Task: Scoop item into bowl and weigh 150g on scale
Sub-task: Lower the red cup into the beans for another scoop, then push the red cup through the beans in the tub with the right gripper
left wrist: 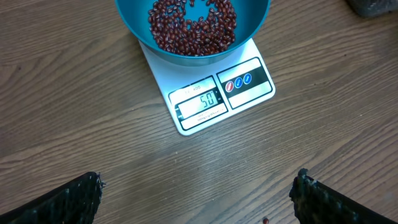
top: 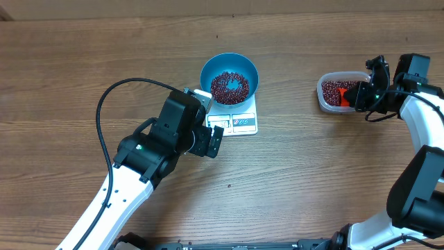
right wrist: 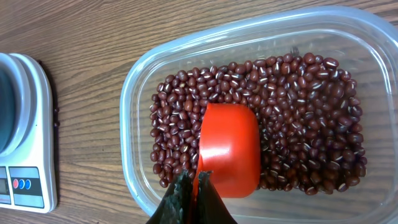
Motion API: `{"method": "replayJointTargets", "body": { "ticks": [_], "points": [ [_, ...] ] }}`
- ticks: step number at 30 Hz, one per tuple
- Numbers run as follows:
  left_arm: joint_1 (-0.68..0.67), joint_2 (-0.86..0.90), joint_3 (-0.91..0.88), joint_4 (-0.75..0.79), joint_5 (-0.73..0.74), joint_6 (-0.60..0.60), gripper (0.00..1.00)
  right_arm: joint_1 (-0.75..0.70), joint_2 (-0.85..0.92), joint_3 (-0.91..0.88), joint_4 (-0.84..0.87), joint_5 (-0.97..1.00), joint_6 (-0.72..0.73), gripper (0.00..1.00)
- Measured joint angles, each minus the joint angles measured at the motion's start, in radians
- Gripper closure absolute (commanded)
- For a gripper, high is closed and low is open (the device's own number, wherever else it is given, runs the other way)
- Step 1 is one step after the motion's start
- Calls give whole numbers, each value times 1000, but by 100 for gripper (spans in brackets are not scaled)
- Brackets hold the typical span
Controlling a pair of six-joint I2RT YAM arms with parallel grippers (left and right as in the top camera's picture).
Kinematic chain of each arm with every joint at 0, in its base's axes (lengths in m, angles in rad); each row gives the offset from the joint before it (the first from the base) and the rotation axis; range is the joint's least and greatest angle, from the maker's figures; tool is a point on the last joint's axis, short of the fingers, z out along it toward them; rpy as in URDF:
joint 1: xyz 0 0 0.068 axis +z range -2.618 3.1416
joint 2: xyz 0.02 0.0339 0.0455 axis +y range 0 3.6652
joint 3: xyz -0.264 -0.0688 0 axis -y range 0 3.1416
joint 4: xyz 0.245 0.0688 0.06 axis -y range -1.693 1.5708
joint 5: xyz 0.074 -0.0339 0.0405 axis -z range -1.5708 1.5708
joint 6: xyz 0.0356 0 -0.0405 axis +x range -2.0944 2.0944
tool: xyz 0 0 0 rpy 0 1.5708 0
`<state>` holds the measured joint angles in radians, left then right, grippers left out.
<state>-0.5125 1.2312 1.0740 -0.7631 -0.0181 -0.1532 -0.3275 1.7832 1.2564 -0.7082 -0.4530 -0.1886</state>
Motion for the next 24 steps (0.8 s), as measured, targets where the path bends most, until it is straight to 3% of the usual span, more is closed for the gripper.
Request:
{"method": "replayJointTargets", "body": {
  "ticks": [24],
  "points": [
    [0,0,0,0,0,0,1,-1,4,-7,-6,-80,-3,96]
  ]
}}
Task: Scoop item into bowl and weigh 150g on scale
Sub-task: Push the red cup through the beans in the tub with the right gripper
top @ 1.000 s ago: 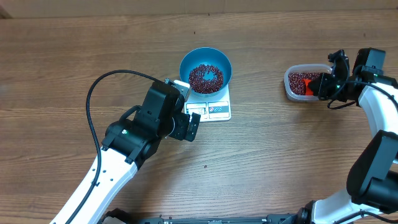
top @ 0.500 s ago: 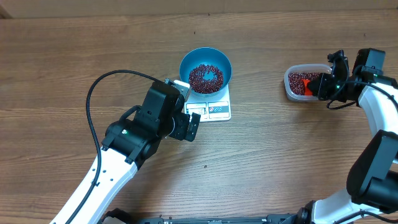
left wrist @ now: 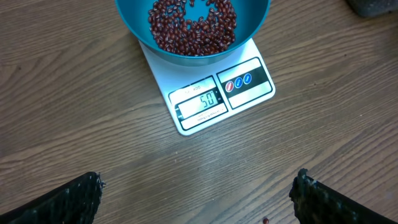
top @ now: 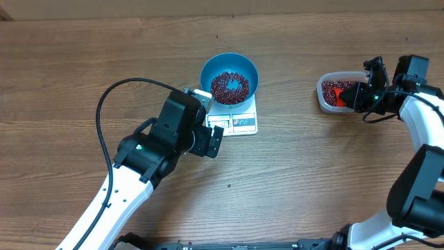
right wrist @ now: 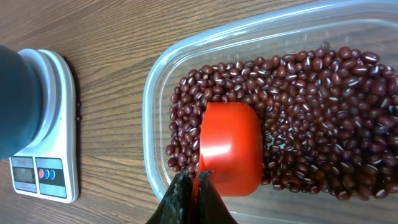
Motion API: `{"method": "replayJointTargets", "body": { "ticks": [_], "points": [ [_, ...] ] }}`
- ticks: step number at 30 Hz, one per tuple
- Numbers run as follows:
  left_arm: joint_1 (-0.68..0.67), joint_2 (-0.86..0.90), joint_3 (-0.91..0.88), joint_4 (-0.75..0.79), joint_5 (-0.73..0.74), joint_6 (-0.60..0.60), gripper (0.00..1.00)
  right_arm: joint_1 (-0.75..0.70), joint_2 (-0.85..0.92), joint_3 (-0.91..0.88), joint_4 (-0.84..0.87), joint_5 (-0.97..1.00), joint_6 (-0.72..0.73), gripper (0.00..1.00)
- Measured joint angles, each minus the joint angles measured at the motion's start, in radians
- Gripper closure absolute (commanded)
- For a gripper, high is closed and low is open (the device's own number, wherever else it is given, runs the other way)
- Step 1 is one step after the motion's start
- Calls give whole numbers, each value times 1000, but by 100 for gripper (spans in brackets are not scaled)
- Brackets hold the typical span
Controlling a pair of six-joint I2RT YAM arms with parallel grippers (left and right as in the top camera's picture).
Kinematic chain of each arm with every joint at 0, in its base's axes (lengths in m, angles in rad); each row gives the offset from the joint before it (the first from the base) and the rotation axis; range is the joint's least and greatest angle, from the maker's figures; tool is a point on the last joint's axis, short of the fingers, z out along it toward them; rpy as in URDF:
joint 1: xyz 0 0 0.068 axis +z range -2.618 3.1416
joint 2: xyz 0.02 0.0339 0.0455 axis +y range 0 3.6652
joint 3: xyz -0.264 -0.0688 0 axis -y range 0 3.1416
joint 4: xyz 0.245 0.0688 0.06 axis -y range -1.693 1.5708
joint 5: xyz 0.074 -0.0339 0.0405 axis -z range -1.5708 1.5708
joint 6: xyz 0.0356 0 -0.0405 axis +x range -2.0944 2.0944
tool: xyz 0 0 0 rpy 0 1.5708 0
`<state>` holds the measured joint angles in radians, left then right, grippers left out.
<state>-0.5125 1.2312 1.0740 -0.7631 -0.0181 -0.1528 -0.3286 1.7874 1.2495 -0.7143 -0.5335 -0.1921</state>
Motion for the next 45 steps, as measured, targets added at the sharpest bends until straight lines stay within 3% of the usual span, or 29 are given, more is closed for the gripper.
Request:
{"method": "replayJointTargets", "body": {
  "ticks": [45],
  "points": [
    [0,0,0,0,0,0,0,-32,65,2,74,-113,5,96]
  ]
}}
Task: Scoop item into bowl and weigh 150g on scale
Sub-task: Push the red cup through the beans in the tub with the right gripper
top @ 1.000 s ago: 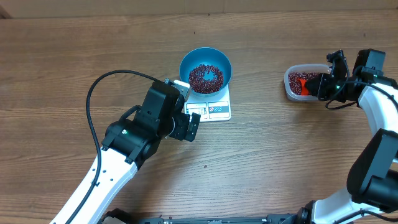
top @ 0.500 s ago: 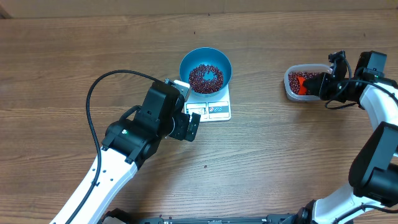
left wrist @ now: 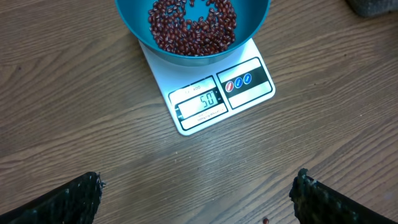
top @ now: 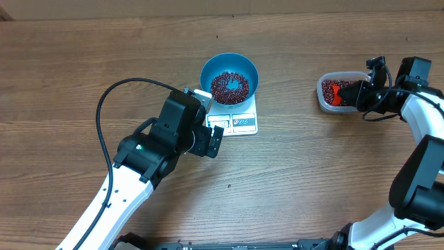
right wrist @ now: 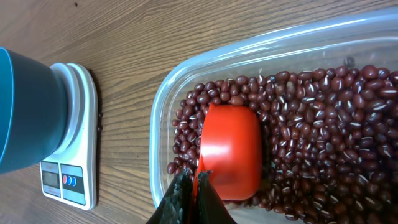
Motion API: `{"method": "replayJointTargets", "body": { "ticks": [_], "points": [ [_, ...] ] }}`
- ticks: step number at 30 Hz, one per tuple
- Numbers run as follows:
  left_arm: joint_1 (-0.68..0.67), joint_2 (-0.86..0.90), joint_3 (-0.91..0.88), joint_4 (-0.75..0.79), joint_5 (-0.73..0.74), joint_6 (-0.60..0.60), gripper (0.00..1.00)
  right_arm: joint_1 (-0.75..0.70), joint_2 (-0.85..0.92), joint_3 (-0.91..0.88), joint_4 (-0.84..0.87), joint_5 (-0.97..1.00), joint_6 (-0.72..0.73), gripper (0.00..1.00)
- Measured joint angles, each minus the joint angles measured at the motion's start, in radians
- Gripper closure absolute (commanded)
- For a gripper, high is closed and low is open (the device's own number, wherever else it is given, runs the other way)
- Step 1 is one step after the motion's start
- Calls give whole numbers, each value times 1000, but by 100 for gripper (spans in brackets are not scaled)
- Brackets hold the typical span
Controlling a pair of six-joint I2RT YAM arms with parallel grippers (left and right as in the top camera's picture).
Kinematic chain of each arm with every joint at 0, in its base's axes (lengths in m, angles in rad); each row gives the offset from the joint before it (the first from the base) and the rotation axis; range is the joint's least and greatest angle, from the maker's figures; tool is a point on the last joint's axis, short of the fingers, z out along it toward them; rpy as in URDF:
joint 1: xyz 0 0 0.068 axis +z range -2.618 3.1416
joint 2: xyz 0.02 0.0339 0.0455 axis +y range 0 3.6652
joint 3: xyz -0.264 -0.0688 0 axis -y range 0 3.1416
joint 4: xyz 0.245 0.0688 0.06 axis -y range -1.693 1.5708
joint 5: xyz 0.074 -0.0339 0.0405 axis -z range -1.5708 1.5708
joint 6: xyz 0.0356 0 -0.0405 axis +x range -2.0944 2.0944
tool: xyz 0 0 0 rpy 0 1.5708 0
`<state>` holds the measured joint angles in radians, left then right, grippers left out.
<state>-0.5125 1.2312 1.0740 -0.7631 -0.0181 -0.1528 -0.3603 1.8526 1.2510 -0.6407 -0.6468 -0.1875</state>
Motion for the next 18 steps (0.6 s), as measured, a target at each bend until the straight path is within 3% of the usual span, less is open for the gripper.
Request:
{"method": "replayJointTargets", "body": {
  "ticks": [18],
  "points": [
    [0,0,0,0,0,0,1,-116,64,0,20,-37,60,96]
  ]
}}
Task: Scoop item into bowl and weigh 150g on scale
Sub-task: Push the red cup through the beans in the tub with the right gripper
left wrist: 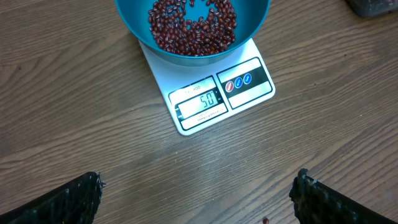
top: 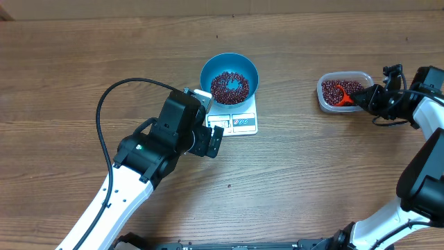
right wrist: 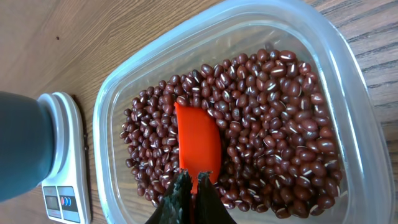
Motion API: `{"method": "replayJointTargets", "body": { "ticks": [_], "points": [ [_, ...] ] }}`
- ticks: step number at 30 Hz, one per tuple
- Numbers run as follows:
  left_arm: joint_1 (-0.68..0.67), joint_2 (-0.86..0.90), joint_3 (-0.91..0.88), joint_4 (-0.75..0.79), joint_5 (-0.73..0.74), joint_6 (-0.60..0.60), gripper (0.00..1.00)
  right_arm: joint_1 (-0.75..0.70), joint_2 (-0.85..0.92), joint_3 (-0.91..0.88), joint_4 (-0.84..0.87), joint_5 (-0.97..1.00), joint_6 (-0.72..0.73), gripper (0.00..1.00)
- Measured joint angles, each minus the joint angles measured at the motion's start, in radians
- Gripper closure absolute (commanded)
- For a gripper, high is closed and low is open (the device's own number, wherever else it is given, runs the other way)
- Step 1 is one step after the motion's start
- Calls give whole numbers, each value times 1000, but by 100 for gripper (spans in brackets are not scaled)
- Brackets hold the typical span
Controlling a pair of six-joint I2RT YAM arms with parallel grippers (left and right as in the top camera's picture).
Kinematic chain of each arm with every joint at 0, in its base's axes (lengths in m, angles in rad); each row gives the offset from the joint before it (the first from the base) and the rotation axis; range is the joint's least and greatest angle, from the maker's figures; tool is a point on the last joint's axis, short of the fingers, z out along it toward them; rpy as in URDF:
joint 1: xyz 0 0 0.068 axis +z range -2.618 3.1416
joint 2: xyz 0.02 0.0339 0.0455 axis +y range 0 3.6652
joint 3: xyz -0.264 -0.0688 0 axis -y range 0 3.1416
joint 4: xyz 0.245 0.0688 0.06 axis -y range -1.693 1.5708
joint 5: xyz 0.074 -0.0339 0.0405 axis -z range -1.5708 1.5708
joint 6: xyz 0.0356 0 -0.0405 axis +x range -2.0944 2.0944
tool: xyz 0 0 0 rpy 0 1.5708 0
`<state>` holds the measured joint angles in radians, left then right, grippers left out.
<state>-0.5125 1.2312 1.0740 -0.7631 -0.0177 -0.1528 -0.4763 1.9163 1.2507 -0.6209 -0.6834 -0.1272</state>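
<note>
A blue bowl partly filled with red beans stands on a white scale whose display reads 50. At the right, a clear plastic tub holds more red beans. My right gripper is shut on the handle of an orange scoop, which is tipped on edge and dug into the beans. My left gripper hangs open over bare table in front of the scale.
The brown wooden table carries only the scale and the tub. One stray bean lies between my left fingers, on the wood. The left arm's black cable loops over the left side.
My right gripper has drawn back to the right and turned, so the scoop now stands on edge and sunk in the beans instead of lying with its back up. The left arm is unchanged.
Through all earlier moments my right gripper held the orange scoop back-up on the beans in the tub, shifting its angle a little each time. Now the scoop is tilted on edge in the beans. The scale has read 50 throughout and the left arm has stayed still.
</note>
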Motion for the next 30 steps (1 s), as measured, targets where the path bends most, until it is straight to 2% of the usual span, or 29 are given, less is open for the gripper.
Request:
{"method": "replayJointTargets", "body": {
  "ticks": [30],
  "points": [
    [0,0,0,0,0,0,0,-50,14,-10,-20,-204,0,96]
  ]
}}
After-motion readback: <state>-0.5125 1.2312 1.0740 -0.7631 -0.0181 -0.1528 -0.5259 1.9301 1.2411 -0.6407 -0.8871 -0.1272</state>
